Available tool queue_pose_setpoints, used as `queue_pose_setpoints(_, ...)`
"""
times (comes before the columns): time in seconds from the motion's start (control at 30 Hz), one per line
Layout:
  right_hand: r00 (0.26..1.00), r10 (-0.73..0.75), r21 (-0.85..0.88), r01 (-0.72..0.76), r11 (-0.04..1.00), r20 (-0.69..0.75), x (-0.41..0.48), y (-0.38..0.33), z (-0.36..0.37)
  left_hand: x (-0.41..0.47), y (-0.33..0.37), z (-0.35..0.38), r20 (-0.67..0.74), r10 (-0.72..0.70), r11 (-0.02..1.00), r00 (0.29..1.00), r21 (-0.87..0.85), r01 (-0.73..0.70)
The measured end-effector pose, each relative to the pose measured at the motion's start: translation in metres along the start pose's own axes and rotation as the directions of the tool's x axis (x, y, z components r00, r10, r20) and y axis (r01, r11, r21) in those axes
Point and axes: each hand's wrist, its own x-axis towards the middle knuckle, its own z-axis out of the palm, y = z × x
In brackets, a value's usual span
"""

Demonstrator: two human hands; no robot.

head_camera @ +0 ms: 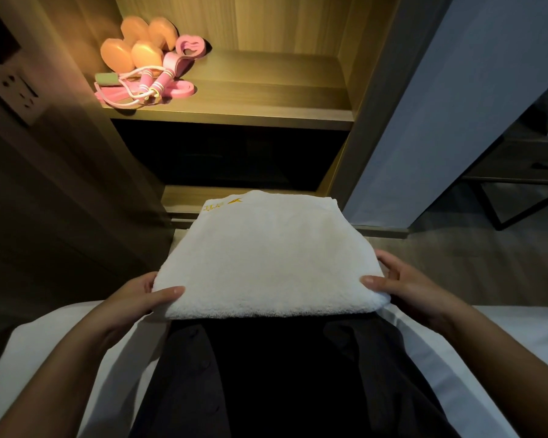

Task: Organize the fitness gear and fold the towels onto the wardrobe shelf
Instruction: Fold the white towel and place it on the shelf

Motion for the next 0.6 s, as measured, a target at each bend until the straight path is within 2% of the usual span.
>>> queue_pose_setpoints(0.17, 0.998, -0.049, -0.034, 0.048, 0.998, -0.028, -0.008, 0.004, 0.005, -0.001, 0.002, -0.001, 0.01, -0.004, 1.0, 1.0, -0.008, 0.004)
queue_pose_setpoints(0.4, 0.993, 0.073, -0.231, -0.093, 0.969, -0.093, -0.01, -0.003, 0.006, 0.003, 0.002, -0.004, 0.011, -0.035, 0.999, 0.999, 0.024, 0.035)
queue_pose_setpoints(0.53, 0.991, 0.091, -0.215, -0.11, 0.97, -0.097, -0.011, -0.004, 0.009, 0.006, 0.006, 0.001, -0.068, -0.06, 0.975, 0.996, 0.21, 0.073)
queue_pose_setpoints(0.6, 0.991, 0.091, -0.211, -0.111, 0.971, -0.1, -0.011, -0.005, 0.012, 0.006, 0.014, 0.009, -0.173, 0.016, 0.937, 0.985, 0.345, 0.045)
